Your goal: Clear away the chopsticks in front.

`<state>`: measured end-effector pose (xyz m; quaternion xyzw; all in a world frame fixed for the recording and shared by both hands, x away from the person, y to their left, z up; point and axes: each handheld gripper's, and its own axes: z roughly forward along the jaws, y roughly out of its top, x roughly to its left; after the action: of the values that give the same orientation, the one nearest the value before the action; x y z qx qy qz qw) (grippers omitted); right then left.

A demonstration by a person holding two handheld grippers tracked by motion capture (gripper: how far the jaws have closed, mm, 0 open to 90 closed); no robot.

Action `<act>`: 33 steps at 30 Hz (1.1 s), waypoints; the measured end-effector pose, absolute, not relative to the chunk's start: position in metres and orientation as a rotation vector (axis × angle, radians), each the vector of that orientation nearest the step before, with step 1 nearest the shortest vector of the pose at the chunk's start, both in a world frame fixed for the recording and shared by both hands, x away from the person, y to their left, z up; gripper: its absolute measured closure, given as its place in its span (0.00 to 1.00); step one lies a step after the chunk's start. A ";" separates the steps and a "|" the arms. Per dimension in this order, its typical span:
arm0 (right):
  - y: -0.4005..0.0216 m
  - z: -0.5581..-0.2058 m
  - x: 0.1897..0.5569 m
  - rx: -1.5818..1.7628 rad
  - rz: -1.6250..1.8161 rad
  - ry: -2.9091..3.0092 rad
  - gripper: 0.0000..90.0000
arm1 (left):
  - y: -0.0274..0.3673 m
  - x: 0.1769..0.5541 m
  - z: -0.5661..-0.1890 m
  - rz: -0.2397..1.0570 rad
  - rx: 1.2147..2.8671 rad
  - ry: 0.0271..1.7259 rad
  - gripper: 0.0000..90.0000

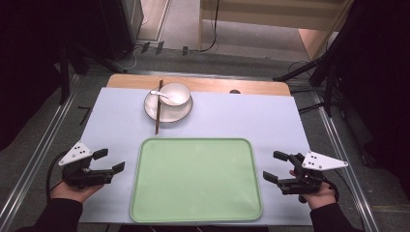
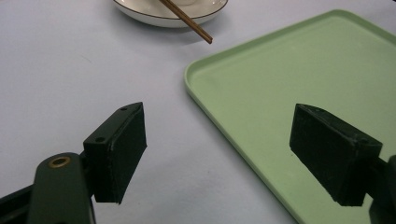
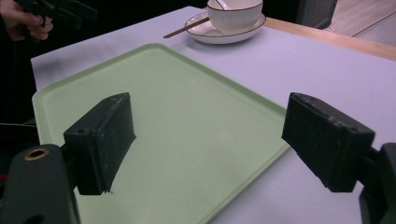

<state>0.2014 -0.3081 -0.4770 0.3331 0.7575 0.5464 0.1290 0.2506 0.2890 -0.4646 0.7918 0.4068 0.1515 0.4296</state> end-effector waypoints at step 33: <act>-0.306 -0.477 0.201 0.945 1.587 2.222 0.19 | 0.292 0.250 -0.463 0.402 1.942 1.006 0.22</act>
<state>0.2007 -0.3065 -0.4772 0.3245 0.7628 0.5450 0.1258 0.2498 0.2919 -0.4627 0.7830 0.4056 0.1622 0.4429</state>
